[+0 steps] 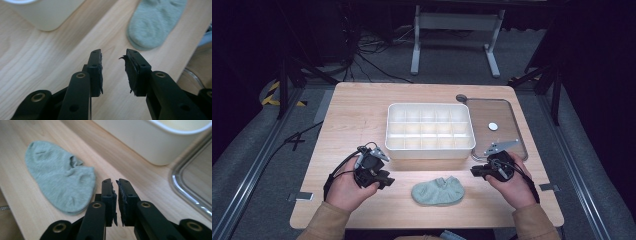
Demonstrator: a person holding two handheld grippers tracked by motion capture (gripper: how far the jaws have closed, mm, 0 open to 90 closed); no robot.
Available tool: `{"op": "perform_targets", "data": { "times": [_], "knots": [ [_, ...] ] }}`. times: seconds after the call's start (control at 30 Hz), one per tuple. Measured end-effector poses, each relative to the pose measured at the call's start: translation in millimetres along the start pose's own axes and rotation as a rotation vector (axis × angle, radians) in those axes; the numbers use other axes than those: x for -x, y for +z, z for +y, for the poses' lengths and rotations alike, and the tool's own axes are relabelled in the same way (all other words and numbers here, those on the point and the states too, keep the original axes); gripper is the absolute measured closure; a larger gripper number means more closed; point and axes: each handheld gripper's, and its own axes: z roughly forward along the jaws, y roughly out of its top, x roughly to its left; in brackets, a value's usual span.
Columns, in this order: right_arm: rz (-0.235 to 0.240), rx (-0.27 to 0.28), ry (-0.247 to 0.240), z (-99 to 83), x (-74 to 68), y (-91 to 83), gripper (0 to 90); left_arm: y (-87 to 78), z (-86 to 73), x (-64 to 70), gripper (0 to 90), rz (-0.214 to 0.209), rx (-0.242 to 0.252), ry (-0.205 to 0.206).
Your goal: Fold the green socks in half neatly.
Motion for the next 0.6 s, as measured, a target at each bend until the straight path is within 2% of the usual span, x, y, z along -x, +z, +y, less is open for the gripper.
{"op": "perform_targets", "data": {
  "times": [0.1,0.17,0.3,0.5,0.6],
  "knots": [
    [0.026,-0.026,-0.017,0.1,-7.3,3.7,89.0,7.5,3.0,5.0,69.5,-0.023,-0.018,0.016],
    [0.061,-0.039,-0.036,-0.3,-14.5,8.2,89.7,12.1,5.4,7.9,70.3,-0.029,-0.038,0.018],
    [0.086,-0.082,-0.071,-0.5,-30.6,17.9,89.9,22.7,9.3,11.2,71.0,-0.044,-0.064,0.031],
    [0.096,-0.099,-0.09,-1.0,-41.1,27.3,89.9,32.3,12.3,13.4,71.4,-0.047,-0.073,0.033],
    [0.096,-0.115,-0.097,-2.7,-45.3,33.9,90.0,38.8,14.1,14.8,70.0,-0.046,-0.073,0.02]
  ]
}}
